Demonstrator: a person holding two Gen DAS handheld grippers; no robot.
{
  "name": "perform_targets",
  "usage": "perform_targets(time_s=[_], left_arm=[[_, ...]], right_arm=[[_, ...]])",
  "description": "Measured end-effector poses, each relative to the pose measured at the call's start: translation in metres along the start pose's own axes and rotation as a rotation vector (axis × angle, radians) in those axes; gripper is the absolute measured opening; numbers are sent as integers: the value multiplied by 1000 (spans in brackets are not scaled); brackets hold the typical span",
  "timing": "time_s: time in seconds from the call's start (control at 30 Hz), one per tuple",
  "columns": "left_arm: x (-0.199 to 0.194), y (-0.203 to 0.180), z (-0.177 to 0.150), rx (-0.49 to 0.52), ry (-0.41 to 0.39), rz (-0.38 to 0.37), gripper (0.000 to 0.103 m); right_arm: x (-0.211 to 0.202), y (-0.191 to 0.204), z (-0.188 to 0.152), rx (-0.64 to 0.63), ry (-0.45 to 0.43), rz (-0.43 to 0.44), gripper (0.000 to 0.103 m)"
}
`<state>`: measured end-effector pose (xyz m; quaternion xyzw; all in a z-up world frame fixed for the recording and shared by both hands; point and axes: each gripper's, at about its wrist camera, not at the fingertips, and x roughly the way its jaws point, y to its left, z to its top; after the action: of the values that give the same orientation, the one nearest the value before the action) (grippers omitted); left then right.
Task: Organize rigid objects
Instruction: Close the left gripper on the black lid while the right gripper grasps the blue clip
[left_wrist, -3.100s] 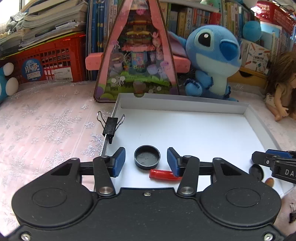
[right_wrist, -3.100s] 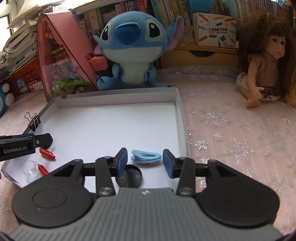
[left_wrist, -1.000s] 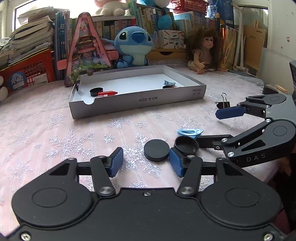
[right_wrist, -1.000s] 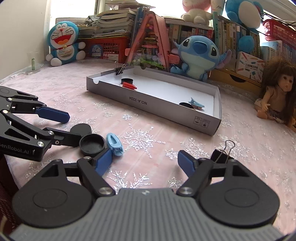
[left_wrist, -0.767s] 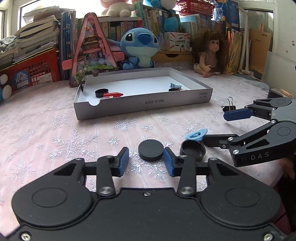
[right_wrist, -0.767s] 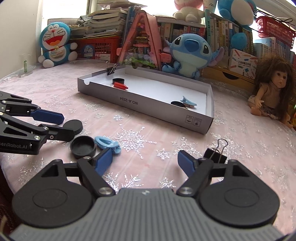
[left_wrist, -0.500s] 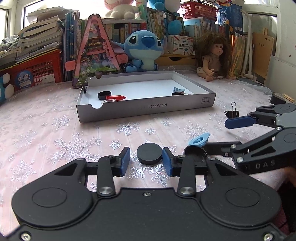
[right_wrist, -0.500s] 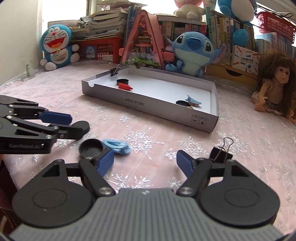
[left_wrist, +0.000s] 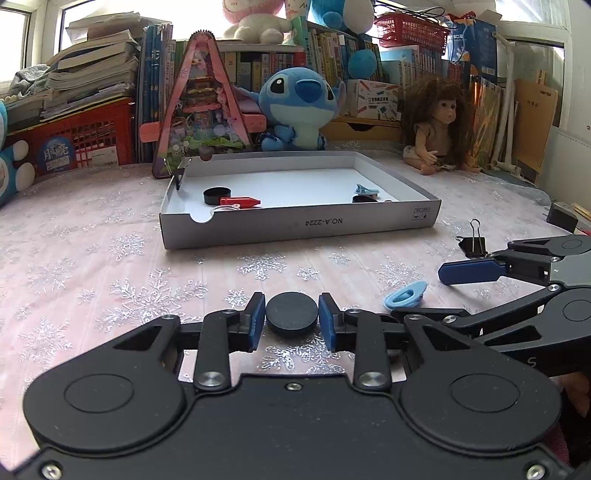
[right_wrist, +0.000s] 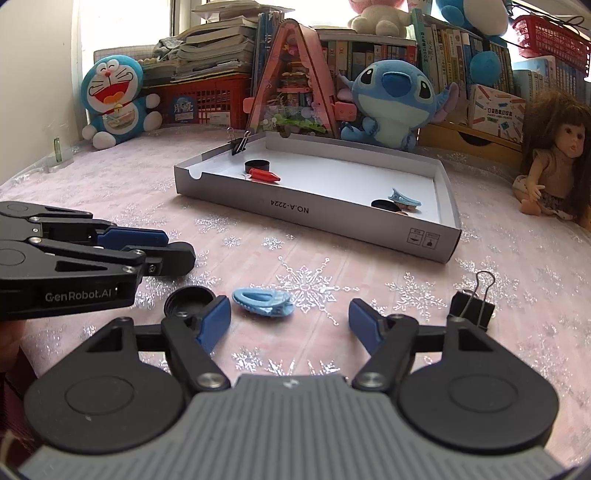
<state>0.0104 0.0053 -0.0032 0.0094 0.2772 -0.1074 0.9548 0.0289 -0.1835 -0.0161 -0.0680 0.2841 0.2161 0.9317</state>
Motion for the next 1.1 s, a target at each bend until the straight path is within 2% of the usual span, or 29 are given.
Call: perform_targets(time_s=[0.07, 0.3, 0.37, 0.43, 0.47, 0.53, 0.77, 0.83, 0.87, 0.93, 0.97, 1.1], left_arm=[[0, 2, 0, -5, -1, 9, 29], [0, 7, 1, -25, -2, 31, 29], [-1, 7, 1, -26, -2, 32, 29], [0, 7, 1, -26, -1, 31, 29], [0, 7, 1, -25, -1, 32, 29], [0, 7, 1, -26, 0, 32, 29], [-1, 7, 1, -24, 0, 34, 29], [-1, 7, 1, -27, 3, 35, 29], [-1, 8, 1, -28, 4, 36, 29], [0, 8, 0, -31, 6, 38, 29], [0, 8, 0, -32, 7, 37, 29], [0, 8, 0, -30, 7, 37, 29]], right_arm=[[-1, 1, 1, 12, -15, -18, 73], [-9, 4, 2, 45, -50, -41, 69], [-10, 6, 3, 45, -41, -29, 47], [-11, 7, 3, 50, -22, -5, 29], [-12, 7, 3, 56, -12, 9, 28], [-10, 6, 2, 48, 0, 13, 27], [-4, -4, 2, 66, 4, -61, 27], [-4, -7, 3, 71, 3, -50, 28], [-5, -8, 3, 72, -1, -36, 35], [-6, -7, 3, 61, -6, -14, 37], [-7, -6, 3, 50, -11, -5, 46], [-7, 1, 5, 4, -21, -2, 52]])
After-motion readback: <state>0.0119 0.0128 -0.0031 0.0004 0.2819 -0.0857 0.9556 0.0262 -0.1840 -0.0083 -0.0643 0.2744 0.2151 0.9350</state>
